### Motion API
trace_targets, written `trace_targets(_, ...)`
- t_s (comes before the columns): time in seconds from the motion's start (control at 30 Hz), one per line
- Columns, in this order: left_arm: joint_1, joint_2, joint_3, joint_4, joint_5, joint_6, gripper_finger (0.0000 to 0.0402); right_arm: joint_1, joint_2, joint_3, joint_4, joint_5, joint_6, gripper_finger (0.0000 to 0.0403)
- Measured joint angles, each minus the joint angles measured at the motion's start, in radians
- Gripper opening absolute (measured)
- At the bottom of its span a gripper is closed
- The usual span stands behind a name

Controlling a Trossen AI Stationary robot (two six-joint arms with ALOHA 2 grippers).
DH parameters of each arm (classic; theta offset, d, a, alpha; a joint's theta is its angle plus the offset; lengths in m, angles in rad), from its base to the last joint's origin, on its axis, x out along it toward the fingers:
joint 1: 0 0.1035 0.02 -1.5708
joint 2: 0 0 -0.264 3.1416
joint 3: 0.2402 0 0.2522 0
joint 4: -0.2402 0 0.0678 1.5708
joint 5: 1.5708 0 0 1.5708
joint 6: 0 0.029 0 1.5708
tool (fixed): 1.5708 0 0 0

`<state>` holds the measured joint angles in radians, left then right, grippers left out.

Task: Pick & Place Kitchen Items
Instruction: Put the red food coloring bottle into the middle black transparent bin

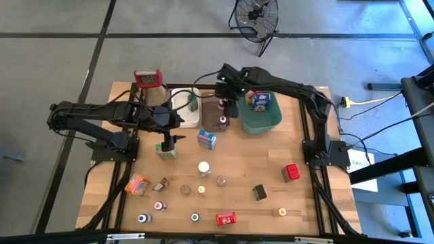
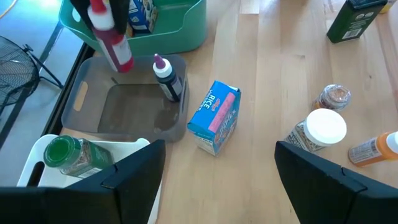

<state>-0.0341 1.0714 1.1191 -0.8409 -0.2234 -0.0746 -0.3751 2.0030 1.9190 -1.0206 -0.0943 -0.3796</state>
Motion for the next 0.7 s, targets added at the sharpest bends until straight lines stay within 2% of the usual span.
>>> trace_targets(0.33,0.000,0.000,0.000,-0.002,0.000,0.000,0.0299,-0.022,0.088,0.000,0.000,-0.065,0.001,0.0150)
trace_targets(0.7,0.000,0.000,0.000,-0.002,0.000,0.000,0.0299,-0.038,0.124,-0.008,-0.004,-0.067,0.004,0.0150)
